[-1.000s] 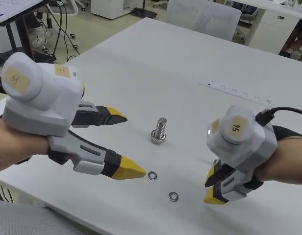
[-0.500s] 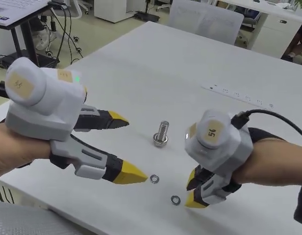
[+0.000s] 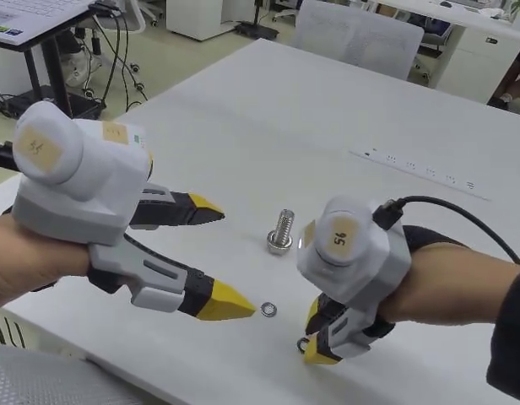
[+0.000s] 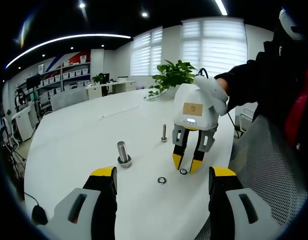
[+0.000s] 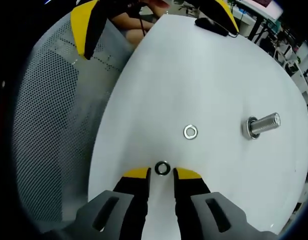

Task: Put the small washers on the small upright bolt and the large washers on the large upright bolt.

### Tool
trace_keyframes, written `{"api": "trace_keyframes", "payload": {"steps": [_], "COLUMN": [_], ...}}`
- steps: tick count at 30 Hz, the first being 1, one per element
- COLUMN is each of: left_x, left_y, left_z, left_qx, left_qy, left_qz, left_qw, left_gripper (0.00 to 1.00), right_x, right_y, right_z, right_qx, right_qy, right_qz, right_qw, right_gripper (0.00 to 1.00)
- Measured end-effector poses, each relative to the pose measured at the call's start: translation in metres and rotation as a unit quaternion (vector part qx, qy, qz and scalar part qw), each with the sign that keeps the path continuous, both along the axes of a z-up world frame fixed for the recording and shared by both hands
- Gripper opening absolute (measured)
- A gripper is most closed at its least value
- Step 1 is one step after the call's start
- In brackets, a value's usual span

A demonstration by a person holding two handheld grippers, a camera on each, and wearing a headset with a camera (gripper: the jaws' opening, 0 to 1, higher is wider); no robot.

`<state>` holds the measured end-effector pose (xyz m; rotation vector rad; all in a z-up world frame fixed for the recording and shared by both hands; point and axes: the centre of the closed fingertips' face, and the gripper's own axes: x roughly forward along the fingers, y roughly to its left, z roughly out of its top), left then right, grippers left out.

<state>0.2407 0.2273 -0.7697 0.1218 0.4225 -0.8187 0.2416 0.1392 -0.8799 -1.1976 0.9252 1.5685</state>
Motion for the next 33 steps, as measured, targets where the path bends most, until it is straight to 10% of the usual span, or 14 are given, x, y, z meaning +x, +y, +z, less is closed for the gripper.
{"api": "trace_keyframes", "payload": {"steps": [33], "left_x": [-0.0002], "left_y": [0.0001], "left_z": [-0.0005], "left_qx": [-0.001], "left_qy": [0.002], "left_qz": [0.002], "left_qw": [1.0], "left_gripper": [0.73], "right_x": [-0.0012], "right_y": [0.0024], "right_z": [-0.0004], "right_qx": [-0.008], "right_qy": [-0.029], "right_qz": [0.023], "right_qw": [0.9993], "right_gripper": [0.14]}}
